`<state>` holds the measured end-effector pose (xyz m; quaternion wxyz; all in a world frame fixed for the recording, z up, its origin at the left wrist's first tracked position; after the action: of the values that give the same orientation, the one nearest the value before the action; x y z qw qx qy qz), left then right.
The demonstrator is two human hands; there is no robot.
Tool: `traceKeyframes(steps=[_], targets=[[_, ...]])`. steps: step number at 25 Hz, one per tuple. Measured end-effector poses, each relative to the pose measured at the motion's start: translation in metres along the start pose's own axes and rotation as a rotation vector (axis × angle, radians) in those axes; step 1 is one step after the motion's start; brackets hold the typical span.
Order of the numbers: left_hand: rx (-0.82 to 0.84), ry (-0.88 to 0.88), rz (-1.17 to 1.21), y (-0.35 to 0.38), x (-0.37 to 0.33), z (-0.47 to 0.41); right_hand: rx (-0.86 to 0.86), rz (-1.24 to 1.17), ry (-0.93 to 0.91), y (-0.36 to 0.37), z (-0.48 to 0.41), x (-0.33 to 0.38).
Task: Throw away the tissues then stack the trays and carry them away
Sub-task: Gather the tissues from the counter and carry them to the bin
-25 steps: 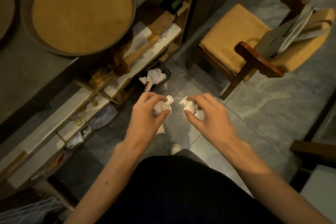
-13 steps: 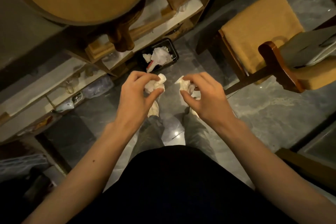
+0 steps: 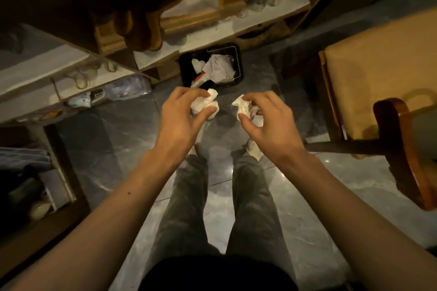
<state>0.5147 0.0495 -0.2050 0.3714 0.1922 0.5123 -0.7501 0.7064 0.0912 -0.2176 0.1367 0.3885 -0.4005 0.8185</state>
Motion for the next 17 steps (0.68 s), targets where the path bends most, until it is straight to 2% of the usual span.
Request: traceKeyframes(steps=[4, 8, 12, 17], targets=[[-0.048, -0.082, 0.035, 0.036, 0.042, -0.049, 0.035, -0.094, 0.085, 0.018, -0.053, -0.060], [-0.013, -0.133, 0.021, 0.076, 0.106, -0.113, 0.024, -0.175, 0.163, 0.059, -0.125, -0.117], [0.026, -0.263, 0.063, 0.119, 0.175, -0.181, 0.059, -0.043, 0.161, 0.102, -0.203, -0.163], [-0.007, -0.321, 0.171, 0.152, 0.222, -0.236, 0.146, 0.078, 0.147, 0.143, -0.269, -0.203]])
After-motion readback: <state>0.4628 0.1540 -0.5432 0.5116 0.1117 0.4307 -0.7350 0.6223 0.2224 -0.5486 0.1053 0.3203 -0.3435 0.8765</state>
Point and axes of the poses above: each hand's wrist, its own z-axis away from the middle knuckle, its own y-axis out of the palm, x = y × z, the point moved 4 cm from there along -z, towards the middle knuckle, and after that the axes turned 13 degrees about x, right-handed, at the moved point
